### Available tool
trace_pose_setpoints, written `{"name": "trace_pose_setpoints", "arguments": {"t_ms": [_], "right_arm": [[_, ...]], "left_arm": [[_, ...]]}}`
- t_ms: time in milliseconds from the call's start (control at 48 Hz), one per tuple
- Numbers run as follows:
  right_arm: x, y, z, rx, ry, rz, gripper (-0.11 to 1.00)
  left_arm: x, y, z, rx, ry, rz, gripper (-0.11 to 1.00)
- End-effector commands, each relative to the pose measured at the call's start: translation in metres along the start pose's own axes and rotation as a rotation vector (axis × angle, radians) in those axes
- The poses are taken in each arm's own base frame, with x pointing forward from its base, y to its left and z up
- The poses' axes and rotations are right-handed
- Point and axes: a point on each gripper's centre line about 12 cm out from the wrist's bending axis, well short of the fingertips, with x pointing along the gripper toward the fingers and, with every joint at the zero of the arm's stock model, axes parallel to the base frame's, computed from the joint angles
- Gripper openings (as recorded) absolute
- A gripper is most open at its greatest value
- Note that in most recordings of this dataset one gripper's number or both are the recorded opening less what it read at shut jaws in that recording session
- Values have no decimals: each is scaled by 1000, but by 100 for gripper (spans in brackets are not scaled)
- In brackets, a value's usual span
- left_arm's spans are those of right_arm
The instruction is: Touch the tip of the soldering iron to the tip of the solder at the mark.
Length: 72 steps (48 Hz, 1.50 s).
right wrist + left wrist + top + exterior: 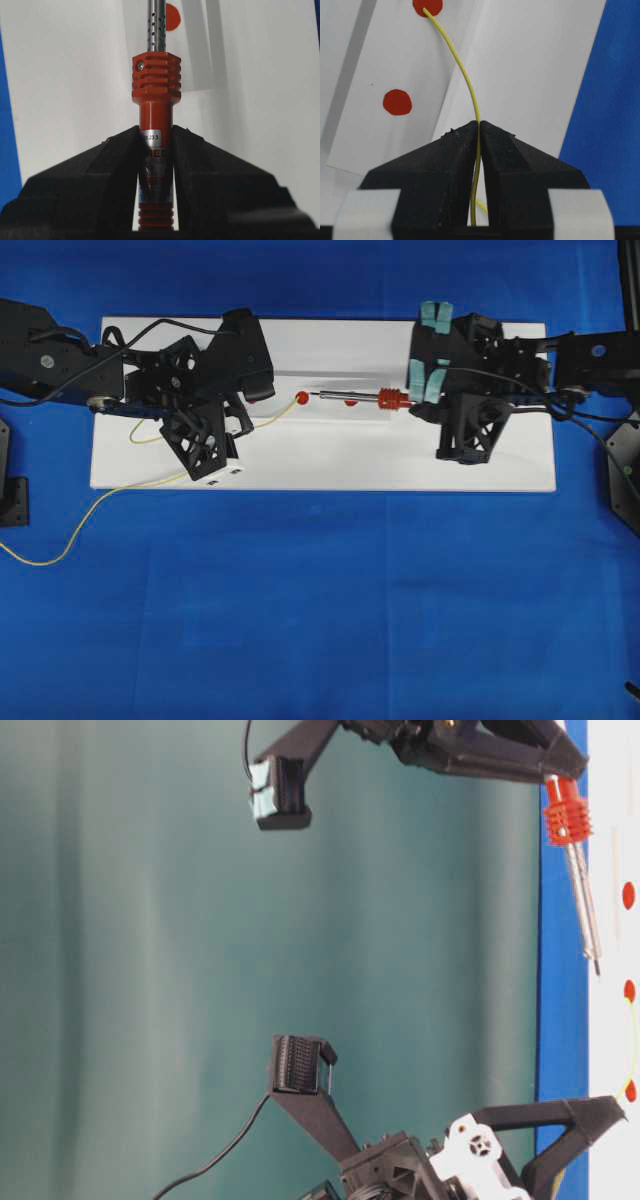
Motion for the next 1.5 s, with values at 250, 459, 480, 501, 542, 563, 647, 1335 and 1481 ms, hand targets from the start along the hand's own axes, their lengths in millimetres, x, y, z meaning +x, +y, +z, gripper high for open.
{"name": "trace_pose_setpoints", "arguments": {"t_ms": [250,459,480,501,542,563,647,1335,1481], "right_arm": [[7,1,11,-3,-8,0,6],[10,1,10,-3,1,-1,6],[10,1,10,-3,1,-1,6],[10,1,10,-3,1,-1,6],[10,1,10,-3,1,-1,6],[10,1,10,-3,1,-1,6],[10,1,10,-3,1,-1,6],[10,1,9,-5,6,-1,6],[10,1,10,-5,4,-1,6]], "left_arm": [[-5,-1,12,2,-37,-5,3],[-5,-1,12,4,-37,-5,3],[-5,-2,13,2,-40,-6,3],[-5,-1,13,4,-38,-5,3],[-5,-2,13,2,-40,-6,3],[-5,-2,13,4,-40,-5,3],[-4,-2,14,2,-37,-5,3],[-3,-2,16,4,-12,0,3],[-3,-2,15,2,-11,0,3]]}}
